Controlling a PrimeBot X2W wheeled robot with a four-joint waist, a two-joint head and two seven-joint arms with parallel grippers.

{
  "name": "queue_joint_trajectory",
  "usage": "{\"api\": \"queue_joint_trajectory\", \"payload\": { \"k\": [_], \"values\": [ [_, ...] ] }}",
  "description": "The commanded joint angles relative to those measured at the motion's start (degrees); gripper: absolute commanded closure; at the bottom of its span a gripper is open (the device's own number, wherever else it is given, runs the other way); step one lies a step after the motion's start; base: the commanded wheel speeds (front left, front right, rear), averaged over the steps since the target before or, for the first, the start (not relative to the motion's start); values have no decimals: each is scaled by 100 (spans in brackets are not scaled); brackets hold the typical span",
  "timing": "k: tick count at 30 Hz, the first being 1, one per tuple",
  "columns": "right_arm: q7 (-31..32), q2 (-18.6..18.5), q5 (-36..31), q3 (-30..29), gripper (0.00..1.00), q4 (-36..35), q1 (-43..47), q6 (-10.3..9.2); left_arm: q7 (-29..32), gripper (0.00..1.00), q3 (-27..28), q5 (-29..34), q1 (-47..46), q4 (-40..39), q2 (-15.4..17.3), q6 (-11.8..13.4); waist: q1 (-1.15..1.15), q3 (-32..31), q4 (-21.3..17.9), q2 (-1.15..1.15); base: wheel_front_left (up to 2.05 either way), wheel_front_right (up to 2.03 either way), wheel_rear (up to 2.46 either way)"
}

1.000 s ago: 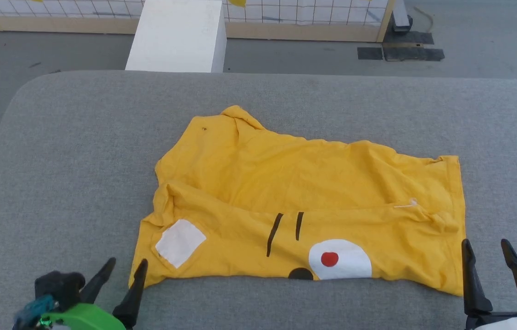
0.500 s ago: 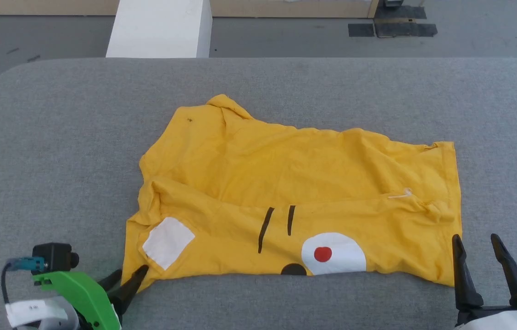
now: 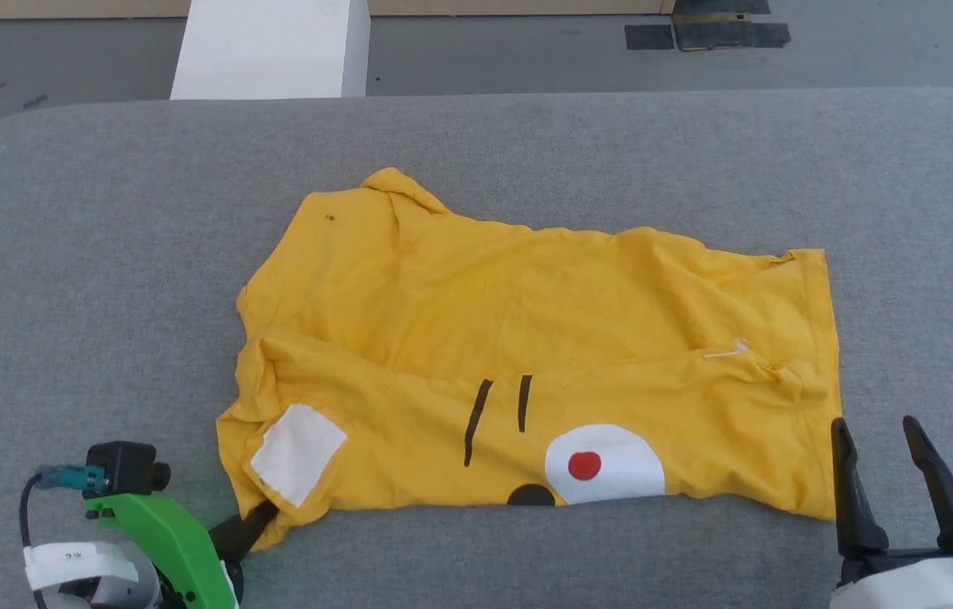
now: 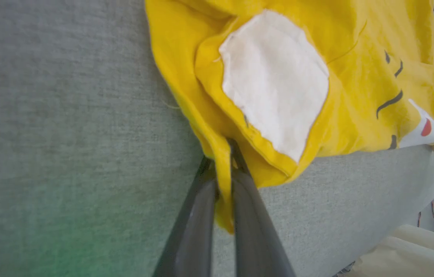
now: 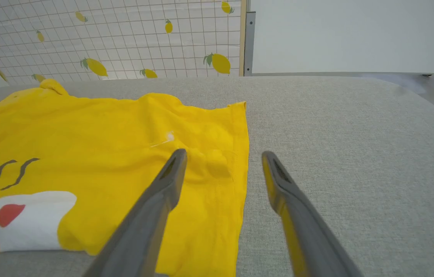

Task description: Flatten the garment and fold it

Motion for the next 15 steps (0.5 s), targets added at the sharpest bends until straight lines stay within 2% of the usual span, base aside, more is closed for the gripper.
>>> {"api": "queue_joint_trajectory", "payload": {
  "k": [1, 5, 7, 15],
  "values": [
    [15, 7, -57, -7, 0, -45, -130, -9, -132, 100, -74, -30, 41, 73, -89, -17, 0, -1, -5, 0, 0, 0, 0],
    [263, 7, -106, 7, 0, -174, -223, -9, -596, 100, 63, -12, 154, -152, -73, -19, 0, -15, -20, 0, 0, 0, 0],
    [610, 7, -62, -21, 0, -214, -241, -9, -782, 100, 139, -22, 257, -313, -59, -20, 0, -28, -22, 0, 0, 0, 0],
    [2650, 7, 190, -201, 0, -420, -113, -9, -995, 100, 197, 74, 517, -880, 61, -11, 0, -38, 96, 0, 0, 0, 0]
  ]
}}
